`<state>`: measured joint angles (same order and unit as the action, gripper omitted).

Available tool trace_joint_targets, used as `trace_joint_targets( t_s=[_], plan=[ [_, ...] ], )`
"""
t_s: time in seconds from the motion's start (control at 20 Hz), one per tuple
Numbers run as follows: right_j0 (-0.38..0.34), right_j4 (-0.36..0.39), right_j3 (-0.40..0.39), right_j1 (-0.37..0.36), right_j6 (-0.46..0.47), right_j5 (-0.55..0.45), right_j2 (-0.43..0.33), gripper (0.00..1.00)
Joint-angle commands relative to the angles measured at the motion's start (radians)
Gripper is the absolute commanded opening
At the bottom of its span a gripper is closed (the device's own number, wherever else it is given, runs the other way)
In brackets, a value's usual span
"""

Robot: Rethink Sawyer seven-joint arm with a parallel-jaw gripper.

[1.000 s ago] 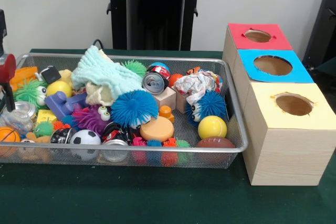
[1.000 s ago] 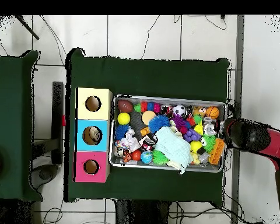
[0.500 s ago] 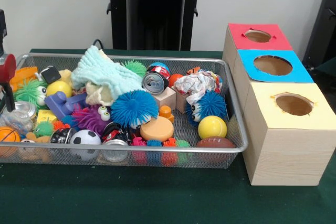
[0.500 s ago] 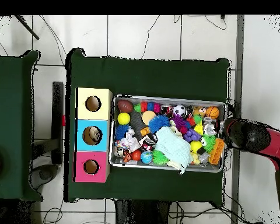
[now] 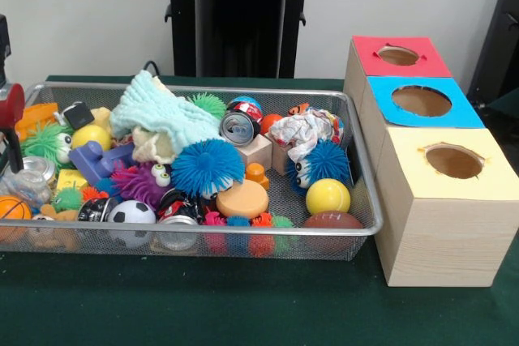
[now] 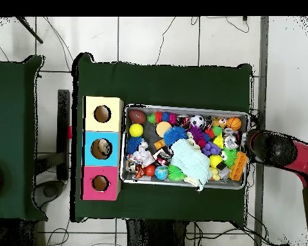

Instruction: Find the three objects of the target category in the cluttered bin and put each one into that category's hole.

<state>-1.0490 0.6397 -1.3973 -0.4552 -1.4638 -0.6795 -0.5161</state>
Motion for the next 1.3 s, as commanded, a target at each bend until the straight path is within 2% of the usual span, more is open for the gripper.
trace_joint_targets(
  t_s=[0.05, 0.95, 1.3],
  plan=[
    [0.049, 0.059, -0.081, 0.199, 0.039, 0.140, -0.015, 1.00],
    [0.059, 0.059, -0.086, 0.200, 0.022, 0.155, -0.016, 1.00],
    [0.087, 0.063, -0.098, 0.163, -0.029, 0.179, 0.005, 1.00]
  ],
)
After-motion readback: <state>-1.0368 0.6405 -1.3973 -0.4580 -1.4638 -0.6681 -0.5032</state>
